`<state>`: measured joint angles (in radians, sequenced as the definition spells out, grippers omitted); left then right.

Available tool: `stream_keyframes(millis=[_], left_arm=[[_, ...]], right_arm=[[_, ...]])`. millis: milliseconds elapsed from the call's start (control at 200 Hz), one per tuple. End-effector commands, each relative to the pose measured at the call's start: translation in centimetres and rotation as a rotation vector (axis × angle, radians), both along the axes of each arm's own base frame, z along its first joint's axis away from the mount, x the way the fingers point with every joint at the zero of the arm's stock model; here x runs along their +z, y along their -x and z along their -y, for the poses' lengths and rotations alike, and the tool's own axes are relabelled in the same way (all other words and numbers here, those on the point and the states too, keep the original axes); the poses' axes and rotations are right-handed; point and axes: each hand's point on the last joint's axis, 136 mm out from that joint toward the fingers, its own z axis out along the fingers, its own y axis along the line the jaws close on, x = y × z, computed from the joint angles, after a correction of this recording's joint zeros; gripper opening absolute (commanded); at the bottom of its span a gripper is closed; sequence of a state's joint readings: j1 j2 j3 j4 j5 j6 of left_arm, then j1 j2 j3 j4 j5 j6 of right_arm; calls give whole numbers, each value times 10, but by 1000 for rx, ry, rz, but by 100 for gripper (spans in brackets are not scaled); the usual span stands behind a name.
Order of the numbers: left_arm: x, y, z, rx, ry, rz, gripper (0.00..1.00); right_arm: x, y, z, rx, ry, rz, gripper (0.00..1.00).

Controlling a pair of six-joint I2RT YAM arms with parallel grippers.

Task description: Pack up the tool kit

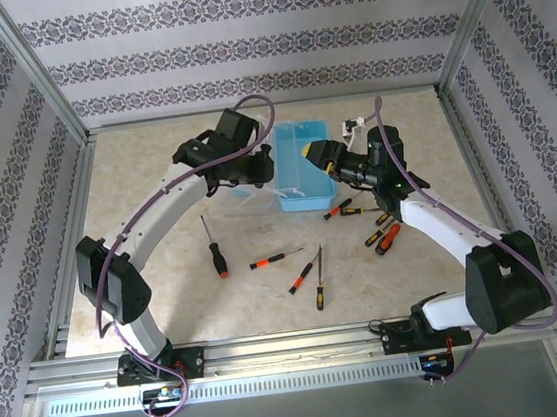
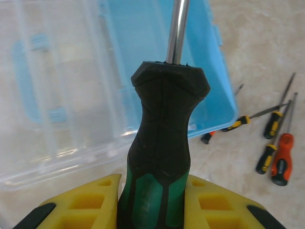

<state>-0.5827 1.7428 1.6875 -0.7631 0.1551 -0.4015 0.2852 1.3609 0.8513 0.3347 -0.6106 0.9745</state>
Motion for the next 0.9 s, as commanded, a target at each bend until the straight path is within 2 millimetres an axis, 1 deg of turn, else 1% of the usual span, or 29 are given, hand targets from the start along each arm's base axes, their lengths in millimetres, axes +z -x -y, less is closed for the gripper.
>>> stream_keyframes(millis=[0, 95, 220, 350, 575, 660, 789, 894], left_arm=[[10, -2, 36, -73, 139, 27, 25], [8, 2, 47, -122, 162, 21, 25], [1, 5, 50, -143, 166, 3, 25], [-4, 7, 51, -150, 163, -10, 25], [-10, 14, 57, -185, 163, -26, 25], [-12, 14, 57, -184, 161, -25, 25], [-15, 16, 62, -198, 169, -47, 25], [-17, 16, 64, -203, 170, -46, 25]], right_arm=[[16, -2, -16, 49, -82, 28, 56], [12, -5, -25, 68, -85, 20, 57], [6, -6, -35, 105, -94, 13, 57], [-3, -10, -35, 86, -95, 2, 56], [-8, -17, -42, 111, -109, -7, 53], [-9, -19, -44, 121, -111, -11, 52], [-9, -20, -45, 125, -115, -9, 52], [-10, -21, -46, 128, -117, -15, 50]])
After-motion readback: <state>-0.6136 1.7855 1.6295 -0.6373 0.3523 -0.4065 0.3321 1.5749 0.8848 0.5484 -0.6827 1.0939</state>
